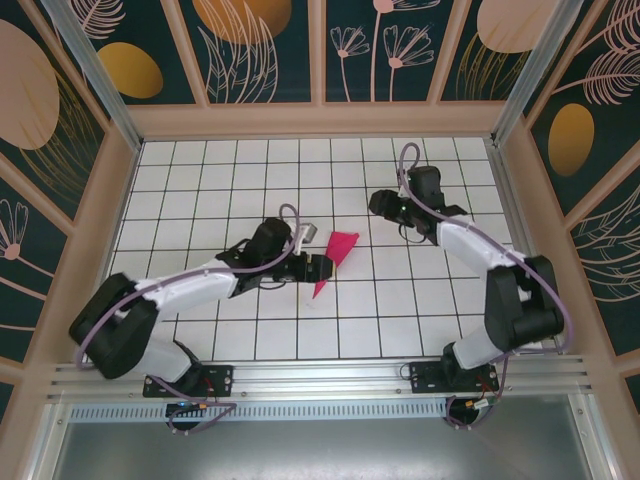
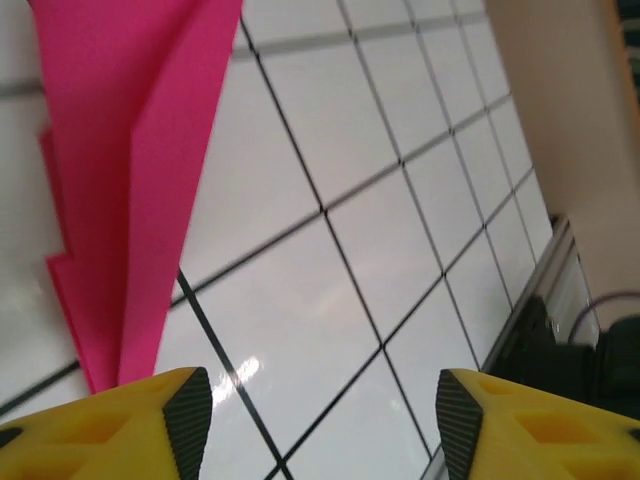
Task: Fold a paper plane with a square sheet of paper (fold left side to right side)
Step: Fold the wing for the fifth time at the center of the table, then move the paper plane to the top-center of the table.
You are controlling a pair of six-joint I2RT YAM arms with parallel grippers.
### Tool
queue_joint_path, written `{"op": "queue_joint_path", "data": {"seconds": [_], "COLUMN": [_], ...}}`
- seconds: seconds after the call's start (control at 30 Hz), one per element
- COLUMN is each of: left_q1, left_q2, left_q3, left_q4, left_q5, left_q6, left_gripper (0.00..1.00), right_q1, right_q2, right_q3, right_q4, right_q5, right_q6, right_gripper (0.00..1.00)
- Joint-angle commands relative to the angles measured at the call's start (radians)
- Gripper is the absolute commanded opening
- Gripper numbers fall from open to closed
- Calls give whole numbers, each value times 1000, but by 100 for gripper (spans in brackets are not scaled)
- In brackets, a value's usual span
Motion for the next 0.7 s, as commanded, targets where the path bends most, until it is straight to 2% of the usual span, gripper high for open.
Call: {"op": "queue_joint_path", "data": {"seconds": [0.0, 0.13, 0.23, 0.47, 0.6, 0.67], "left_q1": [7, 7, 6, 7, 7, 6], "left_q2": [-108, -219, -268, -282, -277, -273], "left_q3": [2, -32, -49, -71, -76, -75], "left_q4": [-89, -107, -104, -108, -108, -108], "left_q5": [-280, -551, -634, -656, -652, -651], "left_q6": [13, -9, -6, 8, 14, 17], "left_gripper": [67, 74, 76, 77, 77, 77], "right_q1": [114, 269, 348, 434, 447, 448], "right_q2": [-43, -7, 73, 240, 248, 224], "right_q3": [-73, -114, -75, 57, 71, 46], "right_q4": [-46, 5, -24, -150, -210, -207], "right_q5": [79, 111, 158, 242, 283, 281], "right_q6": [134, 260, 296, 297, 295, 302], "right_gripper": [55, 61, 66, 71, 67, 62]}}
